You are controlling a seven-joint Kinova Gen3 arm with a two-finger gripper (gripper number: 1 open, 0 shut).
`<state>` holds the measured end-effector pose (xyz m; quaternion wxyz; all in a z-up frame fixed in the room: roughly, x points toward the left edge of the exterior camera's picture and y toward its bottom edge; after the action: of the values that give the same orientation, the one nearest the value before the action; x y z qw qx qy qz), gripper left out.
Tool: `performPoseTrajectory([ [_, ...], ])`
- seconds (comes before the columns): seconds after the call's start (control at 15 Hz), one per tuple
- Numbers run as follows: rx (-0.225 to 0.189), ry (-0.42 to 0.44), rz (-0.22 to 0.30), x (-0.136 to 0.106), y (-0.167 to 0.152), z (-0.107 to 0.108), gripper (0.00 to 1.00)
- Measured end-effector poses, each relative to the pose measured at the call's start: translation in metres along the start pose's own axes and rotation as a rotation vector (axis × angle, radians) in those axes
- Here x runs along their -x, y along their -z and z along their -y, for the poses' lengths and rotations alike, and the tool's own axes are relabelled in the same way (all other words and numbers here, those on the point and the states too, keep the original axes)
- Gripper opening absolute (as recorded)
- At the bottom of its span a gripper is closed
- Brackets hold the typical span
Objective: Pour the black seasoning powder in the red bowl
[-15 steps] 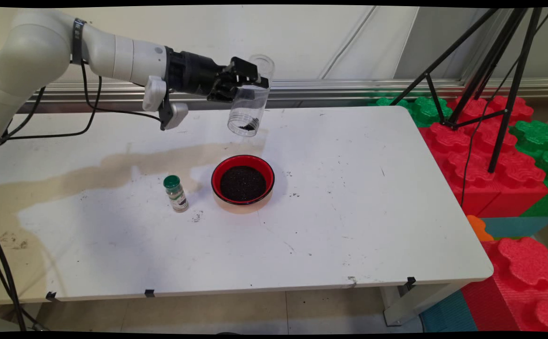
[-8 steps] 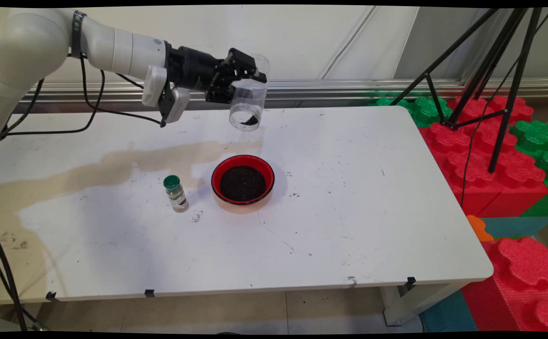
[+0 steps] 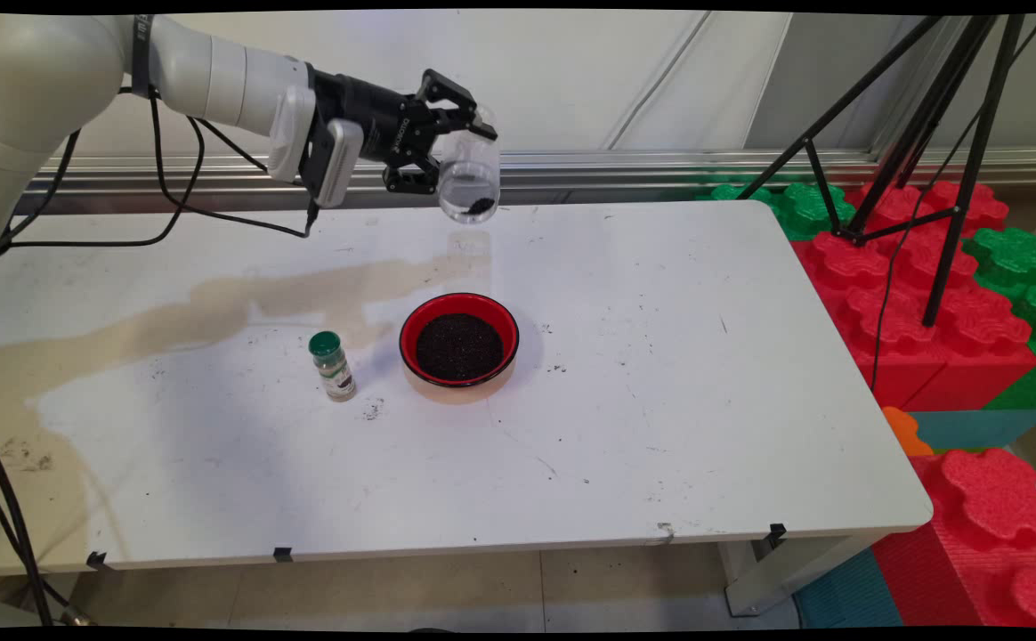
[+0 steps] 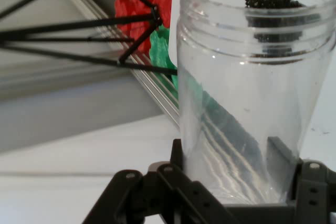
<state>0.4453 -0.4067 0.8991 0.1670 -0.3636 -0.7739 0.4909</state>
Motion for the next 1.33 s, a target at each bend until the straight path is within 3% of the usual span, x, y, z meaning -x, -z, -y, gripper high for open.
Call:
performPoseTrajectory([
  [0.13,0.002,0.086,0.004,0.004,0.001,0.001,0.00],
  [0.6,-0.113,0.499,-0.007,0.023,0.028,0.016,0.00],
  [1.07,-0.055,0.804,0.026,0.028,0.028,0.006,0.00],
  [1.33,-0.031,0.929,0.031,0.031,0.022,-0.002,0.00],
])
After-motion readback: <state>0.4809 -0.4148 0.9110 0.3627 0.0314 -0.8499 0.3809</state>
